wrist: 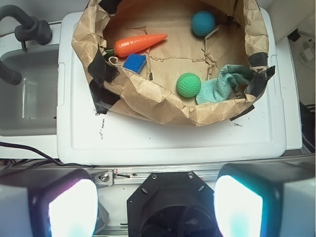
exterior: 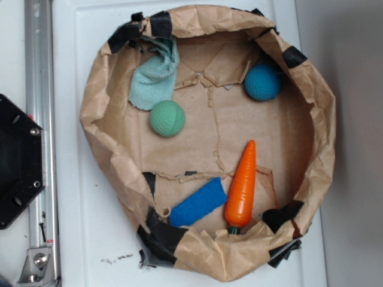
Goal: Grab the blue cloth.
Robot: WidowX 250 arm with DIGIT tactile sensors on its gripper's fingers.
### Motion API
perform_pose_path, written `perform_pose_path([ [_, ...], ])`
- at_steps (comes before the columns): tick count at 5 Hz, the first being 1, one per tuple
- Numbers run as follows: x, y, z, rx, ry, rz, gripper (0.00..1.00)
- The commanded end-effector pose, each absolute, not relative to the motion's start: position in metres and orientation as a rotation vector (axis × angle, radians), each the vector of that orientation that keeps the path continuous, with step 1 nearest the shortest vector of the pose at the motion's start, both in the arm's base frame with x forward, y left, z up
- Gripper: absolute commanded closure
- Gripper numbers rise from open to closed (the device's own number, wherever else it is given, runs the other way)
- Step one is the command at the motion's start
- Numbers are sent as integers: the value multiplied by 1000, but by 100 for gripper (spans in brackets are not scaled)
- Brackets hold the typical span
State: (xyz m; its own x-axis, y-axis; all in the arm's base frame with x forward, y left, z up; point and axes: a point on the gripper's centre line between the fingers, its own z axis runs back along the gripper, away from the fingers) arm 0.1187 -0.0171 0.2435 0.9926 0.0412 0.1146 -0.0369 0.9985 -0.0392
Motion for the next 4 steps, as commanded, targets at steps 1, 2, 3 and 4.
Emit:
perform_pose_path([
  [1, 119, -17, 243, -37, -116, 39, 0],
  [2, 164, -9, 215, 138, -143, 110, 0],
  [3, 203, -5, 199, 243, -177, 358, 0],
  [4, 232, 17, 170, 265, -173, 609, 0],
])
